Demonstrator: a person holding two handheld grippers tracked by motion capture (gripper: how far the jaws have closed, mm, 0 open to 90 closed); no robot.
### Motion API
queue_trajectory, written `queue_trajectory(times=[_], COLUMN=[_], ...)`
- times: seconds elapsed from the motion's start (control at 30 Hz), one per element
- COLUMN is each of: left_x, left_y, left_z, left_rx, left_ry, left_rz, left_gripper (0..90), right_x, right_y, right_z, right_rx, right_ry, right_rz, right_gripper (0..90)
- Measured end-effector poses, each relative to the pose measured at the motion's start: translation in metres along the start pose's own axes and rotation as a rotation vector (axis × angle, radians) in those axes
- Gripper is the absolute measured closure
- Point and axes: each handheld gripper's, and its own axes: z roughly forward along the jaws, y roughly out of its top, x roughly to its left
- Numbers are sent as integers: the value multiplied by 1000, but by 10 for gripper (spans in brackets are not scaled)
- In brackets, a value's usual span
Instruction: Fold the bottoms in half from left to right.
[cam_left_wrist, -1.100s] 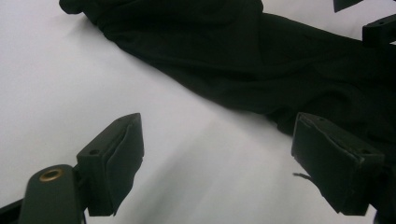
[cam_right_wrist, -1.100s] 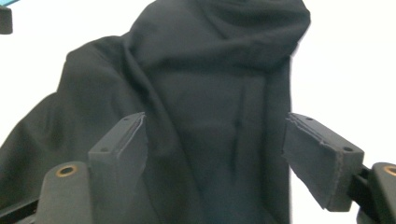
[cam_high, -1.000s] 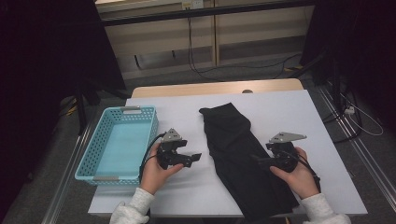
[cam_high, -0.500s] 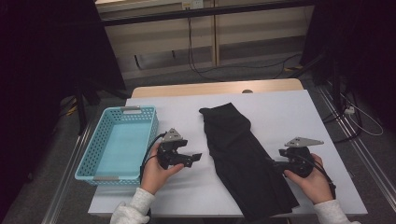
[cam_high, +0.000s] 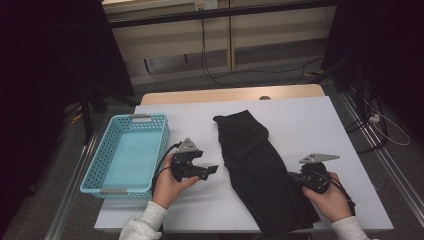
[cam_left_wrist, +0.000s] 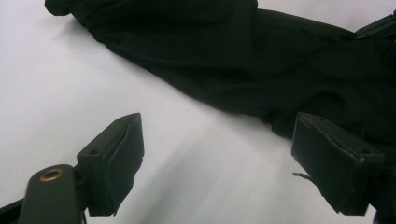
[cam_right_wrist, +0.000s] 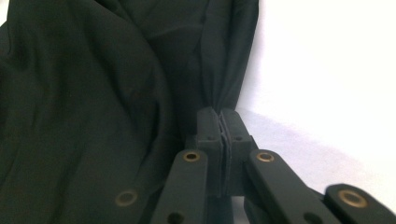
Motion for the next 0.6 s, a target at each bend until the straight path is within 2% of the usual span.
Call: queue_trajectory(times=[0.07, 0.2, 0.33, 0.43, 0.53, 0.6], left_x=[0, 1, 1, 0, 0, -1], left_y=[0, 0, 0, 0, 0, 0], left_z=[0, -1, 0, 1, 2, 2], left_rx=[-4, -3, -3, -1, 5, 4], left_ry=[1, 2, 0, -2, -4, 3], left_rz=[-1, 0, -3, -3, 1, -2], left_gripper=[170, 170, 170, 170, 170, 171], right_x=[-2, -13, -29, -43, -56, -63], right_y=[1, 4, 6, 5, 6, 7], right_z=[-1, -6, -10, -9, -9, -8], right_rx=[-2, -18, -28, -24, -23, -34], right_ry=[6, -18, -57, -77, -118, -131], right_rz=[3, 1, 7, 31, 53, 53], right_gripper=[893, 894, 894, 894, 894, 893])
